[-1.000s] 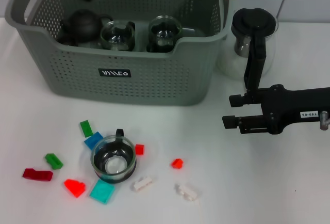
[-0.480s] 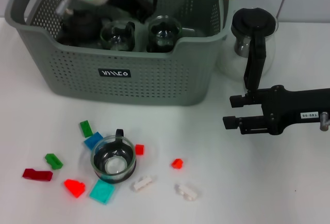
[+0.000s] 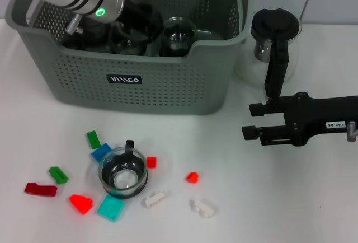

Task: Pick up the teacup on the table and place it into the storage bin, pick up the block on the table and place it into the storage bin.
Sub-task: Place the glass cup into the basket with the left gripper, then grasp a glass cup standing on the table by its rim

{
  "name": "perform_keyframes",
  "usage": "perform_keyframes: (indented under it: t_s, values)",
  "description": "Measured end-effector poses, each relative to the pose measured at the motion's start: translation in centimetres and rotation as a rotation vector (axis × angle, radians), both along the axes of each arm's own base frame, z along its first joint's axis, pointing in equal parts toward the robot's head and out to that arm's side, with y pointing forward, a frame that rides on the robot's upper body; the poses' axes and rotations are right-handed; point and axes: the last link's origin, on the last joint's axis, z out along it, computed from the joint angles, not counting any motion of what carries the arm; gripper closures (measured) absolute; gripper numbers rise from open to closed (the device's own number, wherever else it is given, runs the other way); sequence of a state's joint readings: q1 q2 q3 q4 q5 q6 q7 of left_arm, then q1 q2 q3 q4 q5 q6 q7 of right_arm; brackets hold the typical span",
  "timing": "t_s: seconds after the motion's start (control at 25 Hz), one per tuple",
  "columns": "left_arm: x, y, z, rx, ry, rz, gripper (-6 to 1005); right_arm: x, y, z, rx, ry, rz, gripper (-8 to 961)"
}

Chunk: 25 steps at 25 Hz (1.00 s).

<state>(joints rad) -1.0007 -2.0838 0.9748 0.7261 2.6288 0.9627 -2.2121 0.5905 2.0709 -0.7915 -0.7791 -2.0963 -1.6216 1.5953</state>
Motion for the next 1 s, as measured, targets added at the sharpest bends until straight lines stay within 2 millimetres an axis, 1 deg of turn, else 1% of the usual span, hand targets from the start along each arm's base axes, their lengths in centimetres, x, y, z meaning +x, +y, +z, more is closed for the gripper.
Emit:
perform_keyframes:
  t_s: [0.12,0.36,0.56,0.68,0.76,0.84,0.96,1.0]
  values:
    - [0.1,0.1,0.0,0.01,-0.005,0.015,944,0.0,0.0,0.0,-0.001,-0.002,0.001,252]
    - [0.3,0.1,-0.1,0.014,-0.016,0.034,696,0.0,0.0,0.0,-0.001,-0.003,0.002,253]
    - [1.3,-0.1,0.9,0.003,-0.041,0.035,501,0.0,0.0,0.0,-0.001,-0.004,0.001,254]
    - [2.8,-1.3,2.6,-0.006,-0.089,-0.001,418,0.0,0.0,0.0,-0.002,-0.003,0.001,254]
    - [4.2,-2.8,4.7,-0.012,-0.134,-0.053,362,0.0,0.0,0.0,-0.004,-0.003,0.001,253]
    - [5.0,-4.2,6.2,-0.031,-0.163,-0.086,361,0.1,-0.1,0.0,-0.004,-0.004,-0.001,252]
    - [4.9,-6.6,8.9,-0.076,-0.219,-0.115,359,0.2,-0.1,-0.1,-0.003,-0.005,-0.003,252]
    - [4.5,-7.8,10.3,-0.105,-0.267,-0.135,358,0.2,-0.1,0.0,-0.003,-0.005,-0.004,252]
